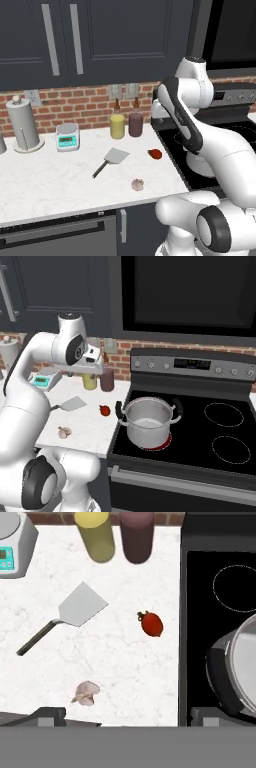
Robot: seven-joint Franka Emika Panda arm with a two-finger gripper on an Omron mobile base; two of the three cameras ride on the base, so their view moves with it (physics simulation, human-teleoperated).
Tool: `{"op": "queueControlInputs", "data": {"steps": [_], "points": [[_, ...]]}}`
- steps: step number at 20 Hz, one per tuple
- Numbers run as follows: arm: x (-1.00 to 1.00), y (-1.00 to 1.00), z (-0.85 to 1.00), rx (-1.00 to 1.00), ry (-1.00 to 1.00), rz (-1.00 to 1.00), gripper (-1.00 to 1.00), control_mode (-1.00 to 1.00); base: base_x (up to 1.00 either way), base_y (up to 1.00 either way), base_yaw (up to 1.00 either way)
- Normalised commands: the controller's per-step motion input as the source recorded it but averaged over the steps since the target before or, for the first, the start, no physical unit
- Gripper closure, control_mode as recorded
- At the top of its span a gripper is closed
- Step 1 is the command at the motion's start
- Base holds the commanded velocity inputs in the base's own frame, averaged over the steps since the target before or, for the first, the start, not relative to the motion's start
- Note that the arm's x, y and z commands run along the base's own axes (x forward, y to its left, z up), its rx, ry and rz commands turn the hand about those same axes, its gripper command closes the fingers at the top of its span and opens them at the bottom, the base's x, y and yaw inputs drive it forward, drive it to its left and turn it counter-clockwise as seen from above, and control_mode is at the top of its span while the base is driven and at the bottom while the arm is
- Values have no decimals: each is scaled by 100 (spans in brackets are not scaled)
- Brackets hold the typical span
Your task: Put the garlic and tomato in the pot. Retrieve the spatula and lightly stir the vegetables in the pot.
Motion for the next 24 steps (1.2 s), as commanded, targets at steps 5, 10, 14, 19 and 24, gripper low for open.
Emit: {"op": "queueControlInputs", "data": {"steps": [5, 10, 14, 19, 24], "points": [[-1, 65, -61, -9, 1, 1, -100, -100, 0, 0, 0], [0, 46, -71, -1, 7, 0, -100, -100, 0, 0, 0], [0, 48, -74, -2, 6, 0, -100, -100, 0, 0, 0], [0, 43, -66, -5, 4, 0, -100, -100, 0, 0, 0], [0, 35, -63, -7, 0, 1, -100, -100, 0, 0, 0]]}}
